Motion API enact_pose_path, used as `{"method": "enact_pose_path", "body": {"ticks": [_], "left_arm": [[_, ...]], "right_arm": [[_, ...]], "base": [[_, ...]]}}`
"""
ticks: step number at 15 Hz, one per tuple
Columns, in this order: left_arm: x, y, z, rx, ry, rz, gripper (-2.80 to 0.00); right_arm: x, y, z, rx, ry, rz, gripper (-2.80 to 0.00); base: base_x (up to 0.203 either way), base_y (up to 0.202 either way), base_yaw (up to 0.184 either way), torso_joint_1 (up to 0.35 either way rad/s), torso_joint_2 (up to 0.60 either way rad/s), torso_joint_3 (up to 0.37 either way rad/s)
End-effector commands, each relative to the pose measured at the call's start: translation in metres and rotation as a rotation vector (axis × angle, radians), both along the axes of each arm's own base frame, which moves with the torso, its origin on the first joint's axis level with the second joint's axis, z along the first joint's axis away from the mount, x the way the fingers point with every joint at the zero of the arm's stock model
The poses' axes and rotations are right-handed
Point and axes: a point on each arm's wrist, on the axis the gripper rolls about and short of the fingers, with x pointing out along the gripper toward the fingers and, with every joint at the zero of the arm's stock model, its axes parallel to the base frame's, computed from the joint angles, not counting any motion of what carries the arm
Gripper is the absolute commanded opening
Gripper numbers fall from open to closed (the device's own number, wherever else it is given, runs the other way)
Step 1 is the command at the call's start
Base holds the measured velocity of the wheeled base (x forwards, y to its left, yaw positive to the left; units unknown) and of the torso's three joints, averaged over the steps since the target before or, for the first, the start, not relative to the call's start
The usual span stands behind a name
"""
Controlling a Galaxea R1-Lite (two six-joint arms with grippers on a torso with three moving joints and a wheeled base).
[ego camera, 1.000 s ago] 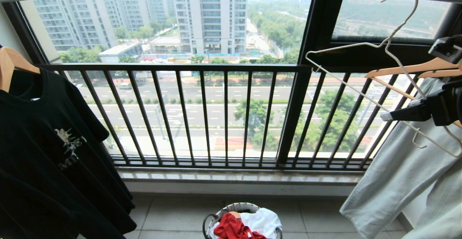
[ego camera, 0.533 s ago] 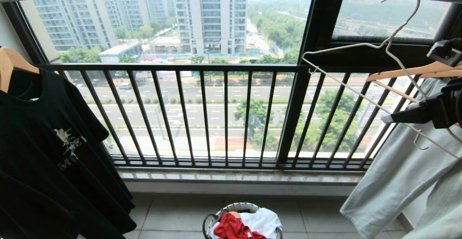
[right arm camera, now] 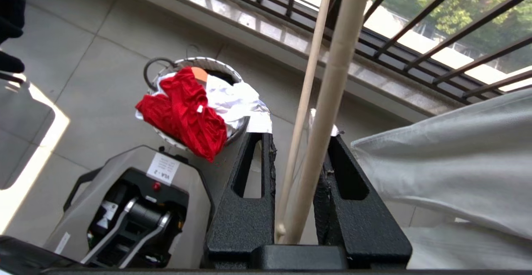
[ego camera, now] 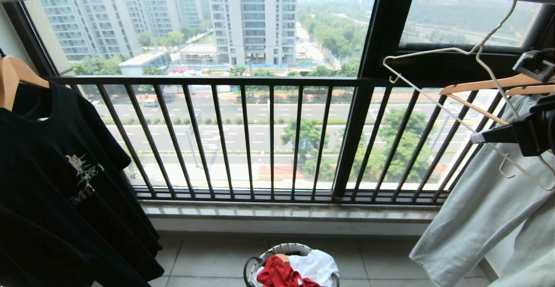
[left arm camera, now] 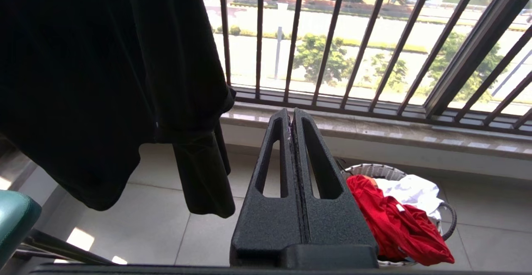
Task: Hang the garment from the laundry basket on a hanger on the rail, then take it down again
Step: Pick up the clothes rack on the clothesline
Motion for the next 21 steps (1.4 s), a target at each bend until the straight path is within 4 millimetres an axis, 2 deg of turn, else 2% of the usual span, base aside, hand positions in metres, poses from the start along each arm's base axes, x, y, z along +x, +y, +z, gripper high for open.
{"method": "enact_pose_path", "body": {"ticks": [1, 8, 16, 21], "left_arm": [[0.0, 0.0, 0.0, -0.001, 0.0, 0.001, -2.8], [0.0, 0.0, 0.0, -0.001, 0.0, 0.001, -2.8], [0.0, 0.0, 0.0, -0.001, 0.0, 0.001, -2.8], [0.0, 0.0, 0.0, -0.001, 0.0, 0.001, -2.8]], "right_arm": [[-0.001, 0.001, 0.0, 0.0, -0.001, 0.003, -2.8], [-0.003, 0.001, 0.002, -0.005, -0.01, 0.006, -2.8], [-0.019, 0.004, 0.011, -0.01, -0.051, 0.008, -2.8], [-0.039, 0.008, 0.013, -0.005, -0.076, 0.024, -2.8]], "base": [[0.0, 0.0, 0.0, 0.0, 0.0, 0.0], [0.0, 0.0, 0.0, 0.0, 0.0, 0.0], [0.0, 0.0, 0.0, 0.0, 0.0, 0.0], [0.0, 0.0, 0.0, 0.0, 0.0, 0.0]]}}
